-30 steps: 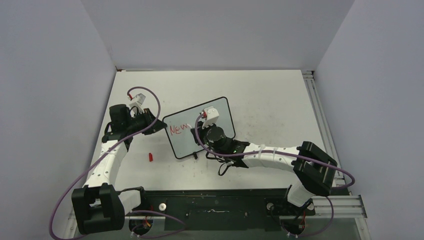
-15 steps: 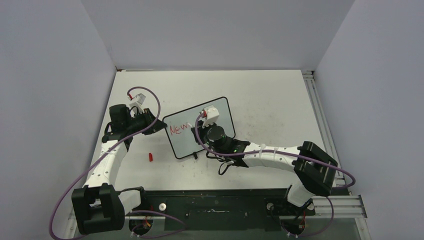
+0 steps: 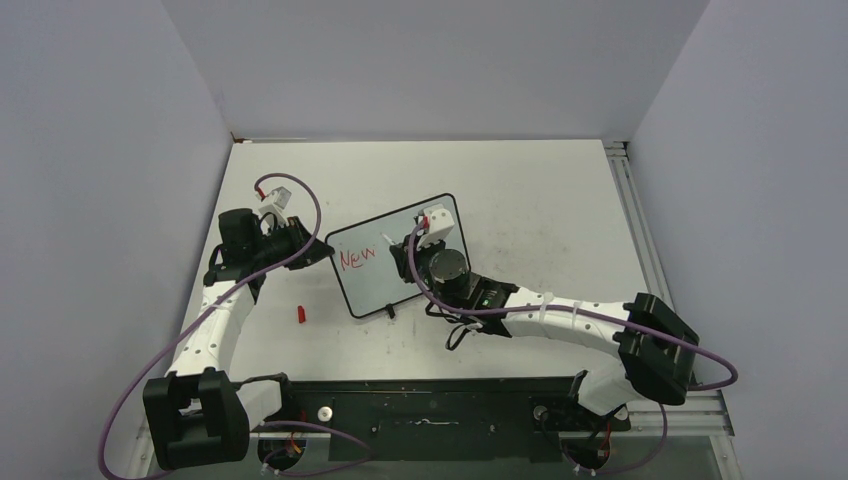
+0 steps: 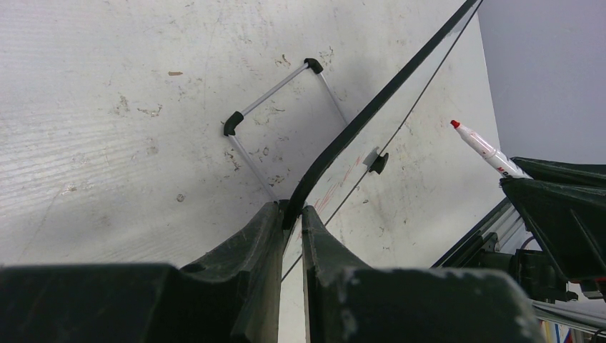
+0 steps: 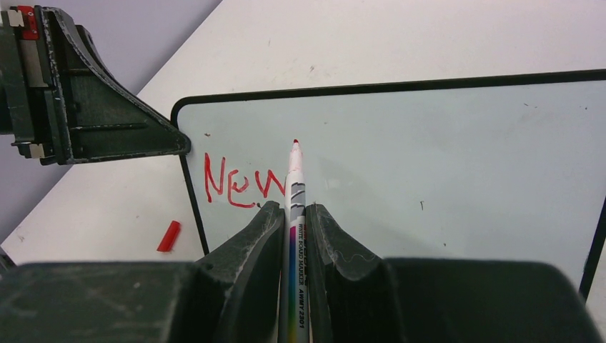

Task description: Write a sentence on the whiteboard

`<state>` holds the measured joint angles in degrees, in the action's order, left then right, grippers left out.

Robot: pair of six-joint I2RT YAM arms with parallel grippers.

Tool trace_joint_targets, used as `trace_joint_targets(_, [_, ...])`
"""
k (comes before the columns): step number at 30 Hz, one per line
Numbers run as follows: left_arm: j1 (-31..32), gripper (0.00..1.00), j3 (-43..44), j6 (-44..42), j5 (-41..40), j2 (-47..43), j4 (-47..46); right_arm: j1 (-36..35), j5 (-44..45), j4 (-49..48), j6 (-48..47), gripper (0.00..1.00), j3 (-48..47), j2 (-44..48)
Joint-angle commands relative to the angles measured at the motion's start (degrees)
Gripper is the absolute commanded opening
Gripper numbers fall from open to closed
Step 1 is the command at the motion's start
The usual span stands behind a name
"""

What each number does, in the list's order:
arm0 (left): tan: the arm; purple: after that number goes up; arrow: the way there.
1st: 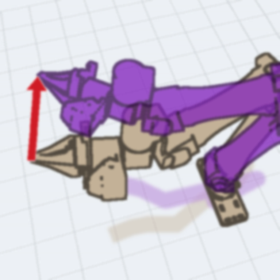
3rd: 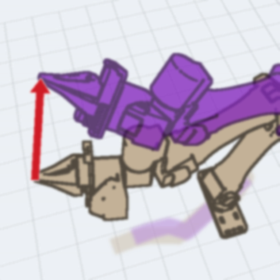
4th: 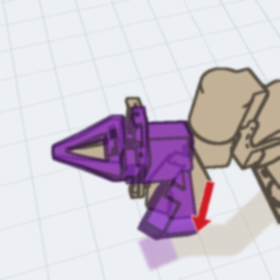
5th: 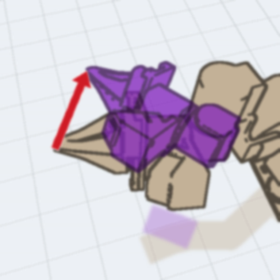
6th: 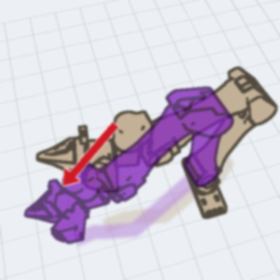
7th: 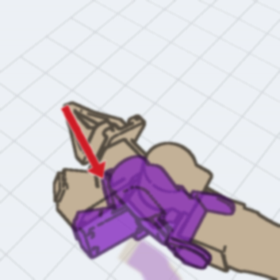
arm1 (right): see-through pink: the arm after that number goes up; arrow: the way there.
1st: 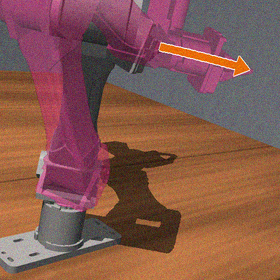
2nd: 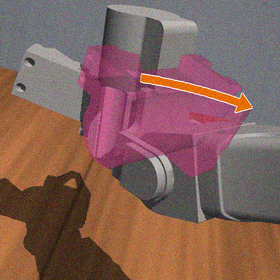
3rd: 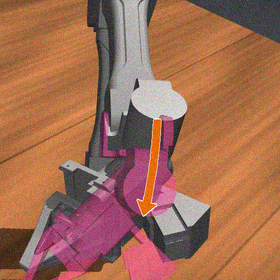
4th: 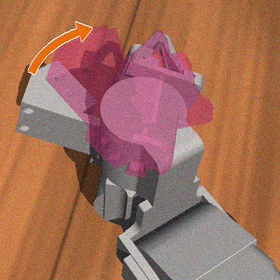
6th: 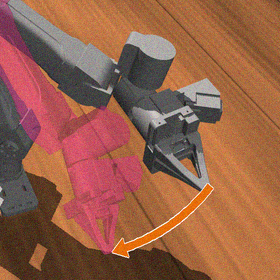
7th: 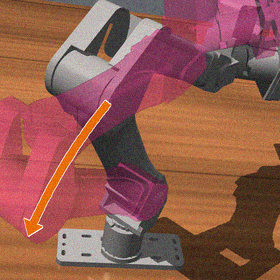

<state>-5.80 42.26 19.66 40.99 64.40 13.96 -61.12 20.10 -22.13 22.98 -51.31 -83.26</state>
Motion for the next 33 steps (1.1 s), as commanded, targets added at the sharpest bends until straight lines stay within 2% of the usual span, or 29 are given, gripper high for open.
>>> trace_joint_targets(1, [-0.2, 0.1, 1.3, -0.4, 0.4, -1.2, -0.9, 0.9, 1.6, -1.4, -1.1, 0.05, -1.1, -0.6])
trace_joint_targets(20, [-0.2, 0.1, 1.4, -0.5, 0.5, -0.4, -0.9, 3.0, -1.5, -4.8, -1.8, 0.05, -2.4, -4.7])
trace_joint_targets(33, [-0.2, 0.1, 1.4, -0.5, 0.5, -0.6, -0.9, 3.0, -0.7, -4.7, -0.6, 0.05, 0.1, -5.1])
